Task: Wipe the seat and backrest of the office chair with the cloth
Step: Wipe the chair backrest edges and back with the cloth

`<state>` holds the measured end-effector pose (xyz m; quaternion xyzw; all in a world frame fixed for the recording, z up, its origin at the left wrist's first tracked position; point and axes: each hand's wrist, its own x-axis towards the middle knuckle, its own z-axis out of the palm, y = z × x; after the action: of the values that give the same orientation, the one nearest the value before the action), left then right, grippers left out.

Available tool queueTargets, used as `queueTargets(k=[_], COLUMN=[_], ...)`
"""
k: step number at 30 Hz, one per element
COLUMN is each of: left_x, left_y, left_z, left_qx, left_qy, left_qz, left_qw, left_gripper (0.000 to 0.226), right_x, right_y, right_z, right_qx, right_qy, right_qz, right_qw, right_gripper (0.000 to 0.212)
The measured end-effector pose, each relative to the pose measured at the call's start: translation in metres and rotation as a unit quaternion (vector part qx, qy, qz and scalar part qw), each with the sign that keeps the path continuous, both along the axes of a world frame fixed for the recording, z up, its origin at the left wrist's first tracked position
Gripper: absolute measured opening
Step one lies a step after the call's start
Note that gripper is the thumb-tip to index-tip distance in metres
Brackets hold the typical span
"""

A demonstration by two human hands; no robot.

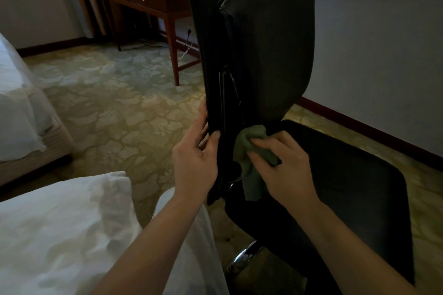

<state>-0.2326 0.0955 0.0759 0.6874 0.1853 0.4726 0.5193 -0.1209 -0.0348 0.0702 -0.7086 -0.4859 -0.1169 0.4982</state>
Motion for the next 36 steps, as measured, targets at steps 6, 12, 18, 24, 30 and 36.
queueTargets(k=[6, 12, 18, 24, 30, 36], left_x=[0.001, 0.001, 0.003, 0.001, 0.002, 0.001], left_y=[0.000, 0.001, 0.000, -0.001, -0.002, 0.000], left_z=[-0.003, 0.000, -0.004, -0.001, -0.004, 0.000], left_qx=[-0.006, 0.000, -0.010, -0.004, -0.015, -0.002], left_qy=[-0.006, -0.010, -0.018, -0.012, -0.014, -0.020], left_qz=[-0.005, 0.005, -0.003, 0.002, -0.002, -0.007], left_qw=[1.000, 1.000, 1.000, 1.000, 1.000, 1.000], left_gripper=[0.067, 0.068, 0.065, 0.064, 0.065, 0.067], right_x=[-0.003, 0.005, 0.005, 0.003, 0.002, 0.003], right_y=[0.011, 0.021, 0.019, -0.002, 0.007, 0.021], right_z=[0.032, 0.030, 0.008, -0.012, 0.017, 0.018], right_qx=[0.060, 0.024, 0.005, -0.095, -0.001, -0.005], right_qy=[-0.057, -0.102, -0.090, -0.012, -0.076, -0.089], right_qz=[-0.021, -0.014, -0.013, 0.011, -0.007, -0.015], right_qw=[0.996, 0.994, 0.996, 0.995, 0.997, 0.996], right_gripper=[0.026, 0.026, 0.025, 0.025, 0.027, 0.027])
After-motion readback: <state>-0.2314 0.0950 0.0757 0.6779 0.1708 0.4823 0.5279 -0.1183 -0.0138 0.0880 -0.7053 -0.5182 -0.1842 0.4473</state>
